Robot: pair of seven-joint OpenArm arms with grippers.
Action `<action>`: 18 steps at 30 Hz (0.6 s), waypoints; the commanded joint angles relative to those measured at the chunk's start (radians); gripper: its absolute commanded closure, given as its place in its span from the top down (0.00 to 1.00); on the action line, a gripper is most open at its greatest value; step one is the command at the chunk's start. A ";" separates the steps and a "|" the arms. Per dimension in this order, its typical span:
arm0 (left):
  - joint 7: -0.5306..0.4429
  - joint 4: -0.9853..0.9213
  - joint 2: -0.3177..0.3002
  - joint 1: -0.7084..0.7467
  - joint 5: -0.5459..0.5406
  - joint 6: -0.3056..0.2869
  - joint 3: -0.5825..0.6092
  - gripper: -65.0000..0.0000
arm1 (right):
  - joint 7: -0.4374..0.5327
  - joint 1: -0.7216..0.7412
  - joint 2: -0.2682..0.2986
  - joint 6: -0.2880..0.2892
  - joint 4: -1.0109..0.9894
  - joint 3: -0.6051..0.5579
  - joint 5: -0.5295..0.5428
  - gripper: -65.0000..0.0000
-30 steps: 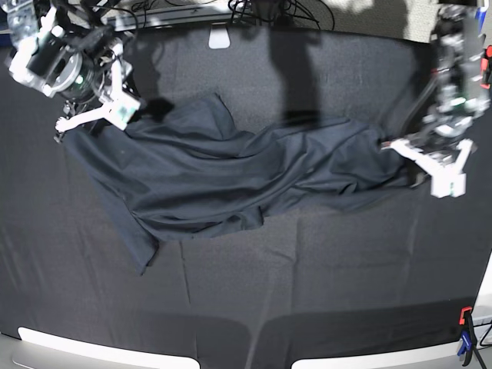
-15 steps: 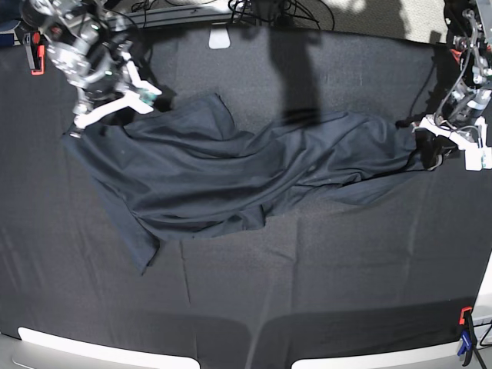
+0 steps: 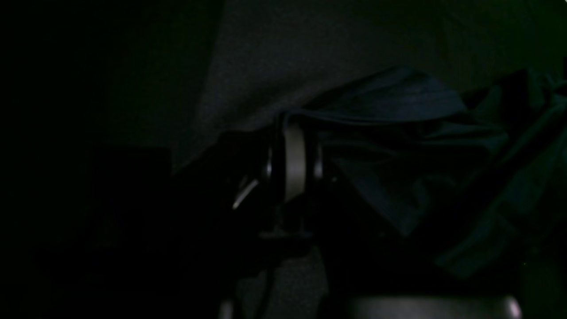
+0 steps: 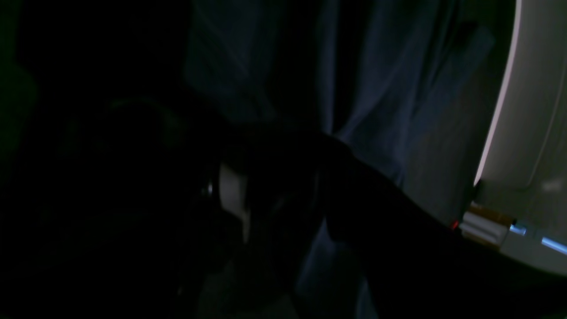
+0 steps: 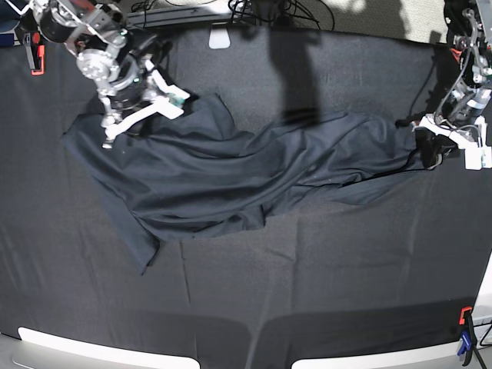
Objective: Layout the t-shirt on the table in an organized manner, then fold the t-shirt properly
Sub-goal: 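Pull the shirt edges apart with both grippers to stretch it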
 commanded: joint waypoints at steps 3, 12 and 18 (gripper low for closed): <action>-0.024 0.019 -0.011 -0.005 -0.016 -0.007 -0.008 0.00 | 0.018 0.011 0.011 -0.014 0.000 -0.001 -0.013 0.18; -0.024 0.019 -0.012 -0.005 -0.021 -0.006 -0.020 0.00 | -0.031 0.011 0.037 -0.241 0.058 0.000 -0.169 0.00; -0.031 0.053 -0.012 -0.012 -0.079 -0.007 -0.081 0.00 | -0.051 0.012 0.089 -0.292 0.178 0.096 -0.192 0.00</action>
